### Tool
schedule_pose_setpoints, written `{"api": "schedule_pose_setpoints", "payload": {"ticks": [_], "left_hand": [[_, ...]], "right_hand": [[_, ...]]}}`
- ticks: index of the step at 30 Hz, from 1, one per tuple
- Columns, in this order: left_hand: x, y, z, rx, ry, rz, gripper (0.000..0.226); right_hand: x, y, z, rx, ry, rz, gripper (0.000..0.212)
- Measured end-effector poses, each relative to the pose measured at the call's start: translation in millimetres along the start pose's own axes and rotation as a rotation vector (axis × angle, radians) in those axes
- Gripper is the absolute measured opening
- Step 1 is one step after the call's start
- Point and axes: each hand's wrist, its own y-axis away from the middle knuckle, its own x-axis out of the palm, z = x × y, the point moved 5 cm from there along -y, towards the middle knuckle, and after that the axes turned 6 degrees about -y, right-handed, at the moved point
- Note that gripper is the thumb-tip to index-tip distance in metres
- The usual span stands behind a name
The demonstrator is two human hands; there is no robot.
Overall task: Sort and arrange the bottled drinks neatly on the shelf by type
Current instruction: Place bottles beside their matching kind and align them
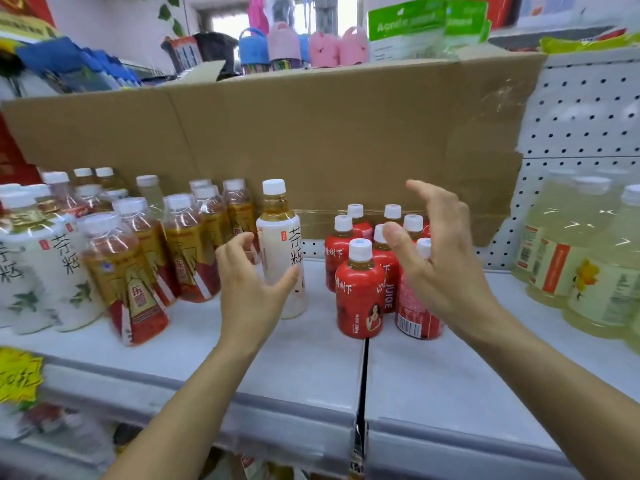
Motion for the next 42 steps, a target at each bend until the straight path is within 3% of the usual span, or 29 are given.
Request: {"api": "schedule_pose_setpoints", "payload": {"ticks": [3, 7, 12, 15, 18, 21, 23, 27, 29, 32, 38, 42], "left_hand": [[16, -17, 5, -0.135, 0.142, 0.200, 0.100], [24, -24, 3, -0.190, 0.215, 0.243, 0.077], [10, -9, 2, -0.136, 0.274, 0.241, 0.062], [-8, 10, -4, -0.097, 0.315, 0.284, 0.062], [-35, 26, -5, -0.044, 0.348, 0.317, 0.065], [-77, 35, 5, -0.047, 0.334, 0.276, 0.063], [-109, 36, 22, -0.047, 0.312, 0.273, 0.064], [-188, 33, 77, 0.026, 0.219, 0.420, 0.067], [-232, 27, 117, 0.031, 0.137, 0.458, 0.078], [-287, 8, 180, -0.012, 0.060, 0.438, 0.095], [-334, -31, 247, -0.011, 0.081, 0.431, 0.085], [-352, -74, 291, -0.064, 0.148, 0.261, 0.086]], "right_hand": [[24, -10, 27, -0.075, -0.092, 0.128, 0.051], [57, -16, 37, 0.005, -0.214, 0.331, 0.057], [97, -13, 32, 0.198, -0.346, 0.514, 0.082], [112, -6, 44, 0.211, -0.428, 0.552, 0.073], [122, 1, 66, 0.155, -0.461, 0.535, 0.043], [134, 9, 108, 0.052, -0.491, 0.506, 0.036], [149, 18, 140, 0.009, -0.519, 0.485, 0.034], [199, 36, 200, -0.017, -0.537, 0.474, 0.033], [229, 43, 227, 0.002, -0.550, 0.475, 0.037], [279, 49, 262, 0.036, -0.556, 0.454, 0.040], [385, 48, 333, 0.018, -0.605, 0.439, 0.040], [449, 33, 367, 0.000, -0.635, 0.390, 0.041]]}}
